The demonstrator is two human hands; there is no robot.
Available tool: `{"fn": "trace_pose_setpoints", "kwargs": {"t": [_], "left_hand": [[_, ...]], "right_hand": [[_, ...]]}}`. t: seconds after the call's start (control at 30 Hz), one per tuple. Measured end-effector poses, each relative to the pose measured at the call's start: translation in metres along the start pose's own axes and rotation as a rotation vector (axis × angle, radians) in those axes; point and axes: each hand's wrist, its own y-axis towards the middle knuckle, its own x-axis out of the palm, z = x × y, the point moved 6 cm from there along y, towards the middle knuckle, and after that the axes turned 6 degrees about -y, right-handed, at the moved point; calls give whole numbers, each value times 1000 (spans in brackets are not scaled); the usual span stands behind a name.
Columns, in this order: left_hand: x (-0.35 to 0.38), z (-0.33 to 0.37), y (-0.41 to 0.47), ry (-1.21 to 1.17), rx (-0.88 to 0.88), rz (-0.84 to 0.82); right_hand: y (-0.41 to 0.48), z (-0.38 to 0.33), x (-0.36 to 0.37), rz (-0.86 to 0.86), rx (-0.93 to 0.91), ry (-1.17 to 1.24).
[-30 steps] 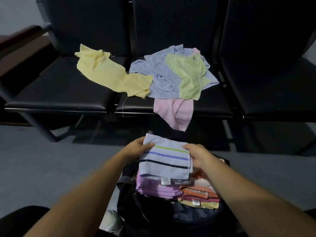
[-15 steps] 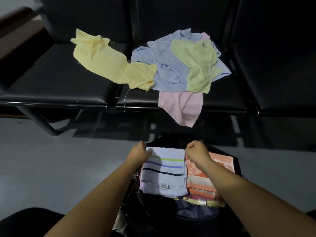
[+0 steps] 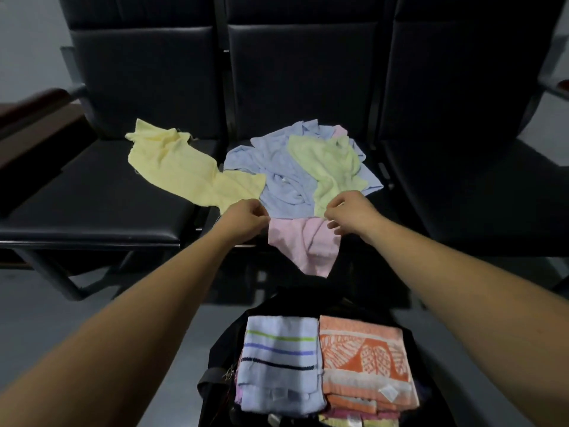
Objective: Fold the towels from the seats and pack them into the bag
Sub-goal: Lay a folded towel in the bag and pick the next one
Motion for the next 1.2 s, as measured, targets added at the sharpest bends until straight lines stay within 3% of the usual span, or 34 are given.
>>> {"fn": "trace_pose_setpoints", "kwargs": {"t": [0.23,0.33,0.43,0.5,0.83,0.9,1.0,1.1,1.2], "left_hand": [[9,-7,42,108,58,133],[38,-1,54,126,178,9],[73,-6,68,153,143,-135],[84,-13,78,162,127,-132],[72,-5,76,111,149,-142],[56,16,66,-8,138,-71],[22,68,41,-431,194,15],[-13,138,10,-889,318,-136],[-44,201,-26,-929,468,-250]], "right_hand": [[50,1,-12,118,-64,-311],[75,13,-4,112,-77,-404],[96,29,10,54,-143,-462],[106,36,10,114,-200,-470],[66,-30,-65,497,-348,-10],[45,-51,-85,496,-371,105],[7,-85,-114,491,-434,214],[-35,-122,-144,487,-511,324],[-78,-155,-169,453,-566,403]]}}
